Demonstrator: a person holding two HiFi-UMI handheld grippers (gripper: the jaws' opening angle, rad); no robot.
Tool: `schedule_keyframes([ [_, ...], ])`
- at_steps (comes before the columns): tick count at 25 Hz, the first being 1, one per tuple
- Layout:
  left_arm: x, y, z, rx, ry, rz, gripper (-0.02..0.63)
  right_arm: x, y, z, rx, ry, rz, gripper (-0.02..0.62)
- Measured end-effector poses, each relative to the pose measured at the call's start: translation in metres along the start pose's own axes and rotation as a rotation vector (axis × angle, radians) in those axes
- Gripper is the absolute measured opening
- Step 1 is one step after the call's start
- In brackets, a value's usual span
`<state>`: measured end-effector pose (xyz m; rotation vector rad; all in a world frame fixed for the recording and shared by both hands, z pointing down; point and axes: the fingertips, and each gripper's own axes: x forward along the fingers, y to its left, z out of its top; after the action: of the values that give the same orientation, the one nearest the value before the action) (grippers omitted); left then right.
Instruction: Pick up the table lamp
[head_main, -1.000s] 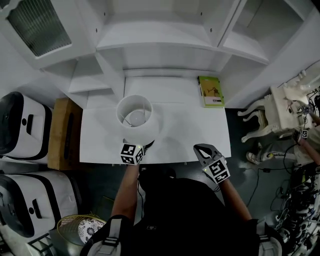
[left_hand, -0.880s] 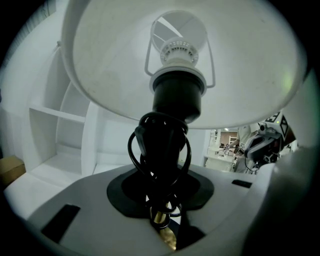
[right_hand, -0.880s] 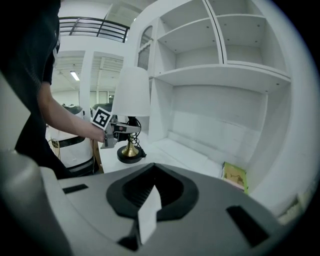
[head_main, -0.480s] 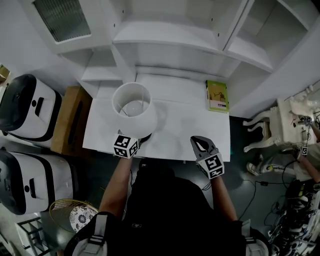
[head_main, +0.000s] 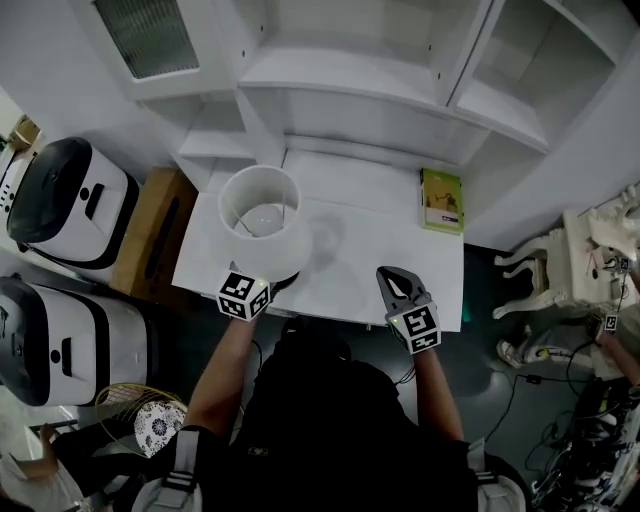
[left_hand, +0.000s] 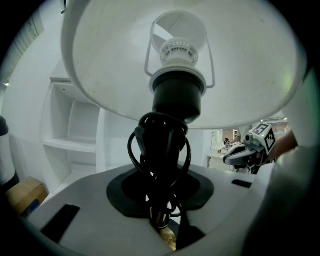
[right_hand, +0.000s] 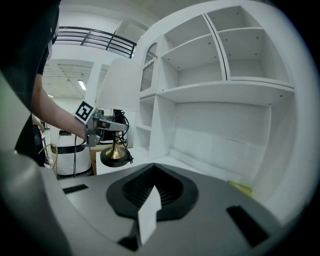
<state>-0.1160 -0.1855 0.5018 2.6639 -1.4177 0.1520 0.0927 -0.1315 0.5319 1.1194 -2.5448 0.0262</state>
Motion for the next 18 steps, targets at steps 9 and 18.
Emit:
schedule_keyframes([
  [9, -0.011, -0.012, 0.001, 0.003, -0.004, 0.049, 0.109, -0.011, -0.006, -0.002, -0.021, -0.014, 0.031, 0.006],
  [18, -0.009, -0.023, 0.005, 0.011, -0.018, 0.088, 0.109, -0.025, -0.016, -0.007, -0.045, -0.012, 0.044, 0.006],
])
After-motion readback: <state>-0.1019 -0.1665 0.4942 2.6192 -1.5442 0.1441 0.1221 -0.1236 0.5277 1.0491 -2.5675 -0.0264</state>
